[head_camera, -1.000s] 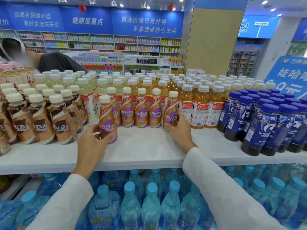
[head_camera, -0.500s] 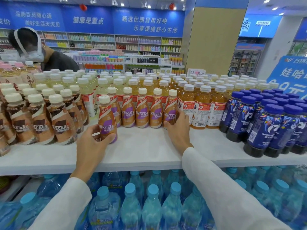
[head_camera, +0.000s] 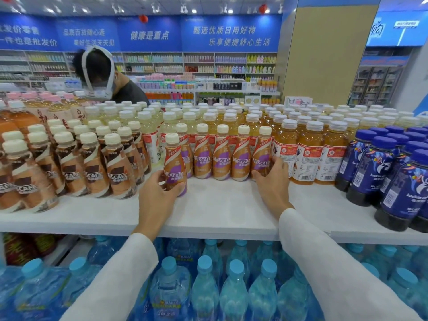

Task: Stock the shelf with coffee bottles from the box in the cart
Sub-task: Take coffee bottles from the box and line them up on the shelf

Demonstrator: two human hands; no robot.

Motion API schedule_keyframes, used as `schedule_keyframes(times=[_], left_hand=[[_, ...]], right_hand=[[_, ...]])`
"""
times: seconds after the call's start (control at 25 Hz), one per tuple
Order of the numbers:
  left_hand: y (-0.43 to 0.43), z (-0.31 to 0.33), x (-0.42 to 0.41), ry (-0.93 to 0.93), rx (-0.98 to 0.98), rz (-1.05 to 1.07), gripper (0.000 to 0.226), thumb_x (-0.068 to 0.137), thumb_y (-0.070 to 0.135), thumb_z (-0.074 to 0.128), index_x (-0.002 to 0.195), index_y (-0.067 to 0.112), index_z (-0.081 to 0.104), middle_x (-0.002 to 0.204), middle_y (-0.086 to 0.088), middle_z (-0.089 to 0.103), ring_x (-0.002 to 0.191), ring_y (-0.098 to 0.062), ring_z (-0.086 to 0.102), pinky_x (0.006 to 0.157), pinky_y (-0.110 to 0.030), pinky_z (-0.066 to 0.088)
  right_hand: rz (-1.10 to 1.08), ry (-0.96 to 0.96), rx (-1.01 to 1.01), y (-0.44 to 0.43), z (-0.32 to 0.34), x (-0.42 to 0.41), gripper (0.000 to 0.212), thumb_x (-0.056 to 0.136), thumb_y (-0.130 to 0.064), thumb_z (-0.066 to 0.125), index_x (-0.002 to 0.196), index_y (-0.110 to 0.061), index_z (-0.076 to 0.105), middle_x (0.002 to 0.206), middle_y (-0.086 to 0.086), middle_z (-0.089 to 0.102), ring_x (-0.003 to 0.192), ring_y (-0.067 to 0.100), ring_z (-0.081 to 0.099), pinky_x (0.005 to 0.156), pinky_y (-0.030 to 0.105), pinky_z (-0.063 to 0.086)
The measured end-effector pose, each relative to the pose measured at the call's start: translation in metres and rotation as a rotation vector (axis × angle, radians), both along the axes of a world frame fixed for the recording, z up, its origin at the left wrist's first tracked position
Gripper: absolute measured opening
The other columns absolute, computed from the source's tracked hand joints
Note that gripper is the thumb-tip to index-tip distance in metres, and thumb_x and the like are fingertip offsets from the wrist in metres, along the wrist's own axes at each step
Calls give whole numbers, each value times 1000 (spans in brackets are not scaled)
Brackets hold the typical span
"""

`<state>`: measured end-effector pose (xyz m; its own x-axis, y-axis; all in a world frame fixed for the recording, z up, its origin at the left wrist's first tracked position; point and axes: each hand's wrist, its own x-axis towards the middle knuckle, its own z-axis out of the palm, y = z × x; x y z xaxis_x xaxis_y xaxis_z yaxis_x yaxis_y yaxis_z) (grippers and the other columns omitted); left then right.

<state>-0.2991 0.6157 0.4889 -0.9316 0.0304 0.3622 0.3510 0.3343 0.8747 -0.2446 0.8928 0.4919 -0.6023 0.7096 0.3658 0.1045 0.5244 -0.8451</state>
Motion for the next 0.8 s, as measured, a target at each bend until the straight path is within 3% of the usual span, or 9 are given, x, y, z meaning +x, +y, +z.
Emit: schedule_keyframes(times=[0.16,0.52,0.8], left_hand=[[6,6,-16,-16,-29,-34,63,84,31,81,140,19,54,133,1,65,110,-11,60,91,-27,47],[11,4,-27,-31,-45,-23,71,84,34,81,146,20,49,137,1,62,120,-18,62,103,-43,52],[12,4,-26,-33,-60,-15,73,83,35,81,147,18,48,139,-1,62,121,-19,60,103,-41,52]], right_hand=[[-4,7,2,0,0,1,67,90,-23,75,146,-19,38,147,6,43,134,25,47,110,42,43],[1,19,10,1,-3,-2,69,89,-26,77,146,-21,37,145,4,43,134,24,47,109,41,44],[-6,16,26,1,-4,-1,69,90,-25,76,146,-20,36,147,5,41,135,25,46,110,42,43]])
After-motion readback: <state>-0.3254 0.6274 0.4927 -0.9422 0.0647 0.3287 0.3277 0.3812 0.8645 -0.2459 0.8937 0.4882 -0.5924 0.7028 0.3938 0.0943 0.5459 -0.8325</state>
